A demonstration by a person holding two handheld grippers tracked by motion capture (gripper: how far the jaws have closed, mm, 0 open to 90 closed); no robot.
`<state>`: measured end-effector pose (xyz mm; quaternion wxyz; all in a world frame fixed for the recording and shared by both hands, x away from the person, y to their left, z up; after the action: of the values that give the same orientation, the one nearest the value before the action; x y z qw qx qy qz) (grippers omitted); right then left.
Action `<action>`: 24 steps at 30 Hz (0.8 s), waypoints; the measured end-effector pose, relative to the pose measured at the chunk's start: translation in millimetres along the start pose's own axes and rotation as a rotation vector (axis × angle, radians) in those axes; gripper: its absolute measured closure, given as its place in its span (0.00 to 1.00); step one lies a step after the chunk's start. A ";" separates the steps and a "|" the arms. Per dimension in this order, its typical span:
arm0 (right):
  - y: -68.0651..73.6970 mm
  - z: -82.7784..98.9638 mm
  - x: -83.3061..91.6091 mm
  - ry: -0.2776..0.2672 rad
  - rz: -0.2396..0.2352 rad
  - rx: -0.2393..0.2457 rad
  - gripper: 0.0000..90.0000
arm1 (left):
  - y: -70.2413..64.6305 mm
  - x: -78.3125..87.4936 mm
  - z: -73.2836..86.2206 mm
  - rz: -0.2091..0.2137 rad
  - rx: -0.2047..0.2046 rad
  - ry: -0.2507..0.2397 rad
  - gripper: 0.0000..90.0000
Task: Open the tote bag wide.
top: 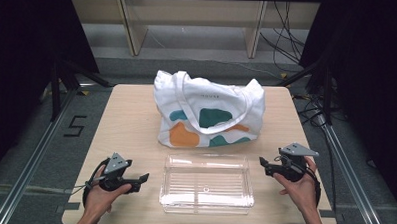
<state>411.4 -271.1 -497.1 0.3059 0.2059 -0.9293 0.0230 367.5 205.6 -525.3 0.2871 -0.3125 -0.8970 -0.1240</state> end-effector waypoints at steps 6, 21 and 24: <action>7.6 -19.4 -0.2 -0.028 -0.022 -0.009 0.21 | 0.4 0.5 0.1 0.007 -0.004 0.005 0.19; 34.9 -104.1 4.4 -0.153 -0.094 0.091 0.38 | 0.7 -1.2 0.9 0.002 0.006 0.011 0.20; 40.7 -120.0 2.8 -0.180 -0.098 0.104 0.42 | 1.9 -1.1 0.8 0.004 -0.009 0.012 0.20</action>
<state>460.2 -214.7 -394.8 0.2110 0.2678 -0.9394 0.0374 369.1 206.9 -526.5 0.2913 -0.3147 -0.8940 -0.1296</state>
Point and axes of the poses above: each handheld gripper's, and its own axes: x roughly backward along the jaws, z roughly out of its underside, y roughly to its left, the point moved 5 cm from there along -x, roughly forward along the jaws, and after that the axes turned 6 degrees about -x, right-handed, at the moved point
